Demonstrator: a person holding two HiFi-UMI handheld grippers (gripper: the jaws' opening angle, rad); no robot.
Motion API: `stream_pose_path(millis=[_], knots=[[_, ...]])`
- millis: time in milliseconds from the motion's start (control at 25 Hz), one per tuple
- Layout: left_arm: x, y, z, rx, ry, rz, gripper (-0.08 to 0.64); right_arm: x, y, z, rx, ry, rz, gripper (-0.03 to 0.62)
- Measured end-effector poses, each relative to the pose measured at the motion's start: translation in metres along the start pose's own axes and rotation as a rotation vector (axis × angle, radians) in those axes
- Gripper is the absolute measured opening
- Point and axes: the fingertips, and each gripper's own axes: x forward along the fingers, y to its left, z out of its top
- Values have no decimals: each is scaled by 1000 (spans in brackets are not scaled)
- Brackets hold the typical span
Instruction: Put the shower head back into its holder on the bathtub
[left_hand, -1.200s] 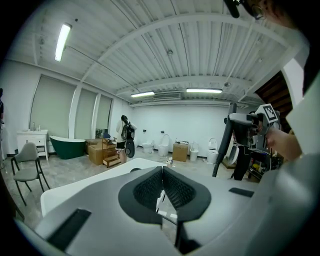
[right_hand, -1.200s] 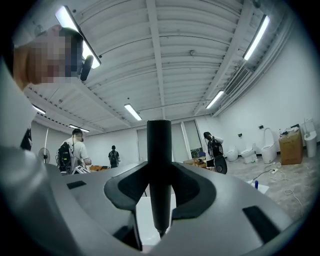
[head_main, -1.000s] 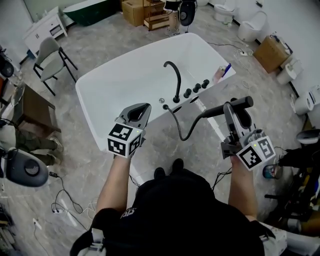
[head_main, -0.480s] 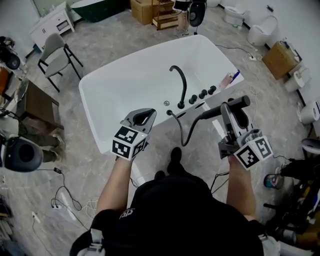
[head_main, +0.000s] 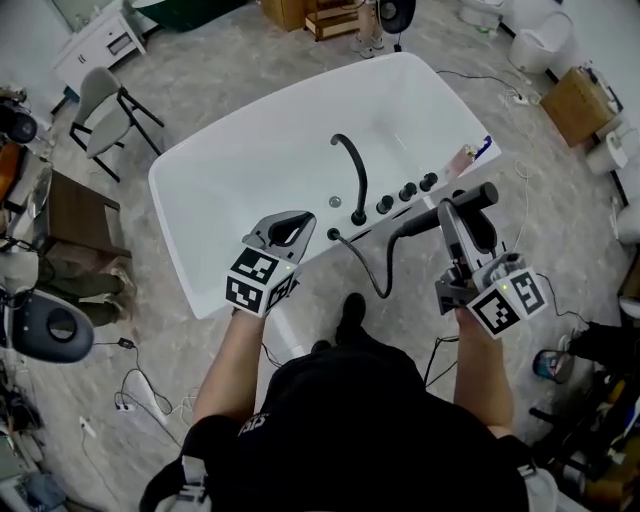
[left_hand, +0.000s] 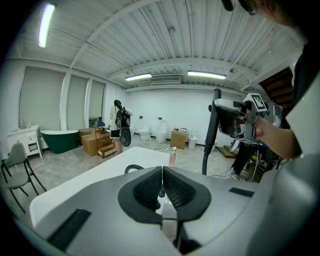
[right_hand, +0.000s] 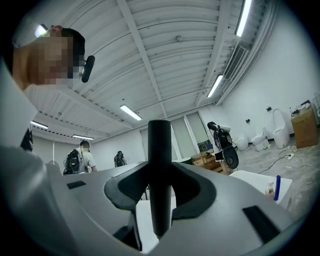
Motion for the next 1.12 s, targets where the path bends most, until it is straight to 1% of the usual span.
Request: stream_pose_path(millis=[200, 360, 480, 600, 680, 880, 960, 1000, 1080, 1120], knots=[[29, 10, 9, 5, 18, 15, 18, 20, -21, 11, 18, 1, 61, 150], [32, 5, -3, -24, 24, 9, 18, 26, -22, 13, 8, 7, 73, 150], [24, 14, -14, -46, 19, -13, 18, 40, -8, 11, -10, 17, 66, 150], [13, 25, -14, -36, 1, -32, 17, 55, 8, 12, -18, 14, 54, 150], [3, 31, -12, -31, -15, -35, 18, 61, 22, 16, -34, 12, 55, 150], [-21, 44, -20, -48, -46, -35, 18, 76, 54, 24, -81, -7, 70, 150], [-28, 42, -21, -57, -64, -55, 18, 81, 66, 22, -88, -6, 82, 150], [-28, 38, -21, -61, -75, -77, 18, 84, 70, 21, -90, -5, 89, 150], [-24, 25, -20, -57, -86, -136, 21, 89, 76, 18, -89, 0, 102, 150], [-20, 16, -20, -50, -85, -169, 46, 91, 77, 17, -84, 2, 106, 150]])
